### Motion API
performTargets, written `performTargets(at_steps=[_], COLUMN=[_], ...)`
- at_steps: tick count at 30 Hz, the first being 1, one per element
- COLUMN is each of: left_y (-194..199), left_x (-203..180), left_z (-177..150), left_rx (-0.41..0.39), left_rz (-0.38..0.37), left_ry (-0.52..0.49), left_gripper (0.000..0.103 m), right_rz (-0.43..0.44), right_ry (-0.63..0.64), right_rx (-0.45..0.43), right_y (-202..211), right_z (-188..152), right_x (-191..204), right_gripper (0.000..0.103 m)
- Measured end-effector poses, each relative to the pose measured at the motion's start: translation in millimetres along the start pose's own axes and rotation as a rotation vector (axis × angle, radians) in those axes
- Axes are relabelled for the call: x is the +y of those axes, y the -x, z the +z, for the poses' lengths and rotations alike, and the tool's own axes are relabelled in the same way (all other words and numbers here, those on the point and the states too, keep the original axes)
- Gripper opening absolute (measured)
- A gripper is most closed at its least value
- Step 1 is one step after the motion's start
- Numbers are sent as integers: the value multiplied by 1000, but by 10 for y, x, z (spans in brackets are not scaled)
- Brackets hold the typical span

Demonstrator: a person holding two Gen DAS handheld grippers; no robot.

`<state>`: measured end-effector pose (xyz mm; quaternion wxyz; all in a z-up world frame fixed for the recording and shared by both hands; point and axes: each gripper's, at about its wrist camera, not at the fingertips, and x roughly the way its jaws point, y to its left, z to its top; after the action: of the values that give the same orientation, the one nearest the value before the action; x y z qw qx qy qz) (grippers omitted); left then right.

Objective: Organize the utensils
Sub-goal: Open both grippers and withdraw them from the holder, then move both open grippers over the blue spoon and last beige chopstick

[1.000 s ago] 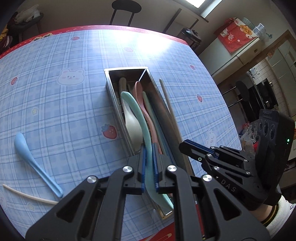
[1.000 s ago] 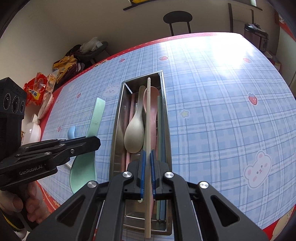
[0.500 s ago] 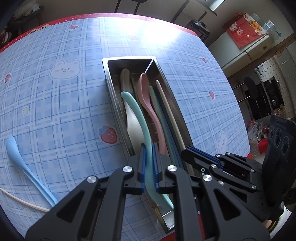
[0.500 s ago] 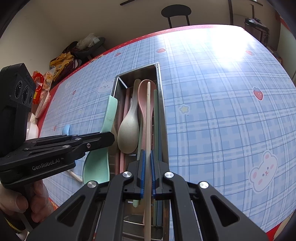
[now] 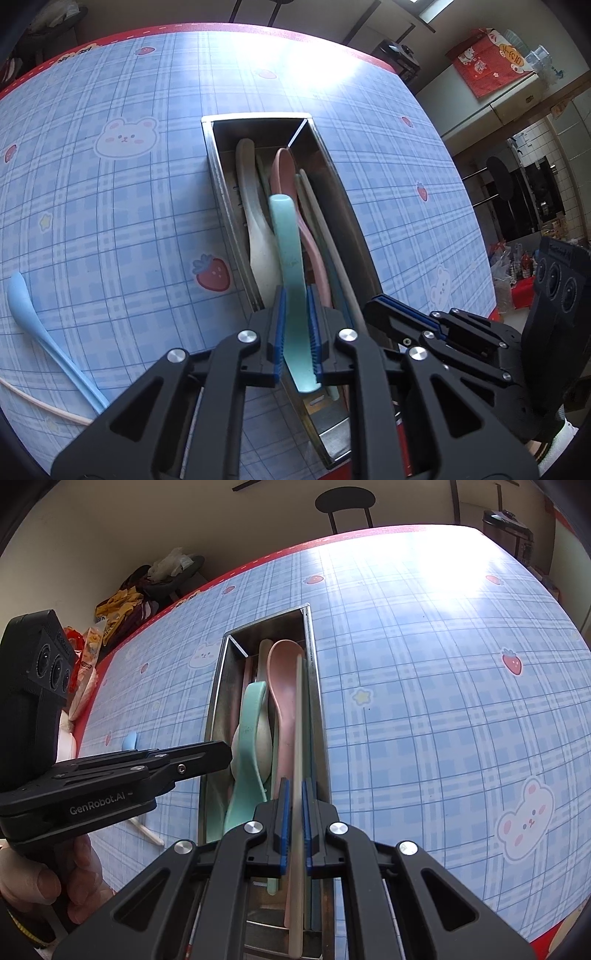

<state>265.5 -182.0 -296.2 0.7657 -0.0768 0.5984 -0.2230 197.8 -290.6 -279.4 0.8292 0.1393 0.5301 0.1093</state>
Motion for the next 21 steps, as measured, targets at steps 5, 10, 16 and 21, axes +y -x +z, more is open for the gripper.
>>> performTargets(at_steps=[5,10,16,21], left_y=[335,817,1299,1519], left_x=[16,137,557,1037], left_z=[-20,-126,-406,-741], left_rx=[-71,-170,-240,-258], left_rz=[4,66,149,176], left_ry=[-8,-29,24,113], left_gripper=[37,72,97,98], right_rz=[-19,-53,-68,-83], right_ry=[2,37,77,159], right_rx=[-36,-87,-111,-86], right_y=[162,356,430,314], right_z=[39,49,26,-14], right_x=[-1,78,271,590], right_gripper=[34,71,97,97])
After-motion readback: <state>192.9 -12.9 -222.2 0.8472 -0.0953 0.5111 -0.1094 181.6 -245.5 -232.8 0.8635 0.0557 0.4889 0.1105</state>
